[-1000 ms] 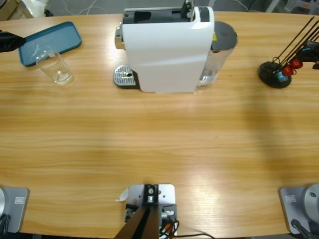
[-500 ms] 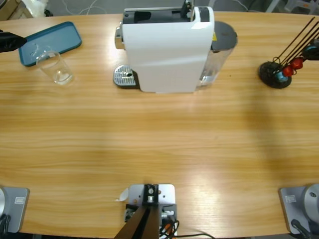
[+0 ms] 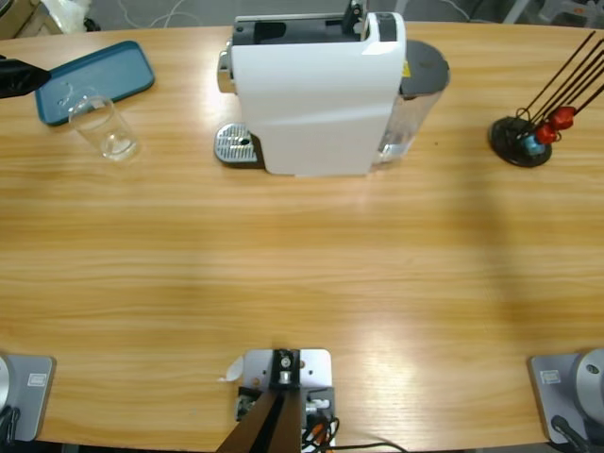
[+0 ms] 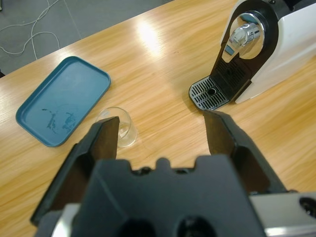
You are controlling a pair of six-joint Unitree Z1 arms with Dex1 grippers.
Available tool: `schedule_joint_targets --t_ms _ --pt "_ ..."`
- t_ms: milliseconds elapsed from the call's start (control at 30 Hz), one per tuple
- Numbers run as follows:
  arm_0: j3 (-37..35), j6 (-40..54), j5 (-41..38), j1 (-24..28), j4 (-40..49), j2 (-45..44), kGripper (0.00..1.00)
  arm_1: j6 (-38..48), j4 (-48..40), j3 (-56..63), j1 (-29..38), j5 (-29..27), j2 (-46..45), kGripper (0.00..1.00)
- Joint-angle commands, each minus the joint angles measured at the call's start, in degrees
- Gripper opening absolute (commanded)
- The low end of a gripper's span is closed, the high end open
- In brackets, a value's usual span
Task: Pour coffee
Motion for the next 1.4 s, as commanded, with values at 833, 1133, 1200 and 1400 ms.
schedule_joint_targets --t_ms 833,1133,1200,1400 --pt "2.6 0.0 -2.6 0.4 -0.9 0.0 0.736 -48.1 17.5 -24.0 51.1 17.5 9.0 0.000" --pt "2.9 0.1 -2.6 0.4 -0.9 -0.2 0.735 -53.0 12.2 -30.6 46.4 21.7 22.8 0.000" --pt "2.9 0.1 -2.6 0.4 -0.9 -0.1 0.738 -53.6 11.3 -31.2 44.2 22.6 23.8 0.000" --pt "2.9 0.1 -2.6 0.4 -1.2 0.4 0.738 -57.1 12.1 -36.4 39.8 23.7 27.2 0.000"
